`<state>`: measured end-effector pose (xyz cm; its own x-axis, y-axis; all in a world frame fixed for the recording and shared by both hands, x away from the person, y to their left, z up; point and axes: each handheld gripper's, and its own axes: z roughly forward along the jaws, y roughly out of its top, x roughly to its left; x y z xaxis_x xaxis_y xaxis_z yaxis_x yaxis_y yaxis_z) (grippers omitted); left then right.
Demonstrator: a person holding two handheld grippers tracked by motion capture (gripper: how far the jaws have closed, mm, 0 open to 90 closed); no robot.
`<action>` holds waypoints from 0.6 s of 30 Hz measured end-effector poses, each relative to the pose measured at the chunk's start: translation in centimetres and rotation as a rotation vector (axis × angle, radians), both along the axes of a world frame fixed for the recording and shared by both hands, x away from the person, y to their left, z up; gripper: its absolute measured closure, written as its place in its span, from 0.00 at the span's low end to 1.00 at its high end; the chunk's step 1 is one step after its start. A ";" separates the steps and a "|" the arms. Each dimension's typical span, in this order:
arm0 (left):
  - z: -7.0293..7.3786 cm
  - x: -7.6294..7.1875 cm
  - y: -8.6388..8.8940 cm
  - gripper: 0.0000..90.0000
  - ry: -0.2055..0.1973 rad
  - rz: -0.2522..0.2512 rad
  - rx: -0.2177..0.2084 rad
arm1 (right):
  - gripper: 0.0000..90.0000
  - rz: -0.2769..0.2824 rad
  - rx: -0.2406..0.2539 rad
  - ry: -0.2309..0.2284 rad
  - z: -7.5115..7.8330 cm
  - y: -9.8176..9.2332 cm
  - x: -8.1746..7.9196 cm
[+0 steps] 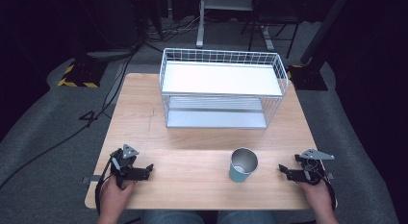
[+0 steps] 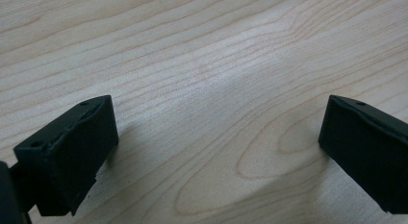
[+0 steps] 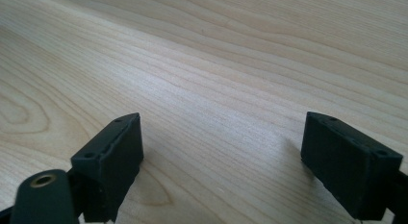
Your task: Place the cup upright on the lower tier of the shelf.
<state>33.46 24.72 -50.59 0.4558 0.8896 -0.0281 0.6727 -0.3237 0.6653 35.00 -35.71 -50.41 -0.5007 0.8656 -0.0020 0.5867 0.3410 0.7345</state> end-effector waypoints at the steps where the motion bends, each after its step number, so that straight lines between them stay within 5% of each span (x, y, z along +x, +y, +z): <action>1: 0.0 0.0 0.0 0.01 0.000 0.000 -0.001 | 0.17 0.000 0.000 0.000 0.0 0.0 0.0; 7: 0.0 0.0 0.0 0.01 0.000 0.000 0.000 | 0.17 -0.006 0.019 0.013 0.1 -0.1 0.1; 18: 0.0 0.0 0.0 0.01 0.000 0.000 0.000 | 0.17 0.007 0.068 -0.048 2.1 0.4 -0.9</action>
<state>33.47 24.71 -50.59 0.4556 0.8898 -0.0284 0.6728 -0.3233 0.6655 34.12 -35.29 -48.28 -0.5075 0.8610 0.0324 0.5476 0.2933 0.7836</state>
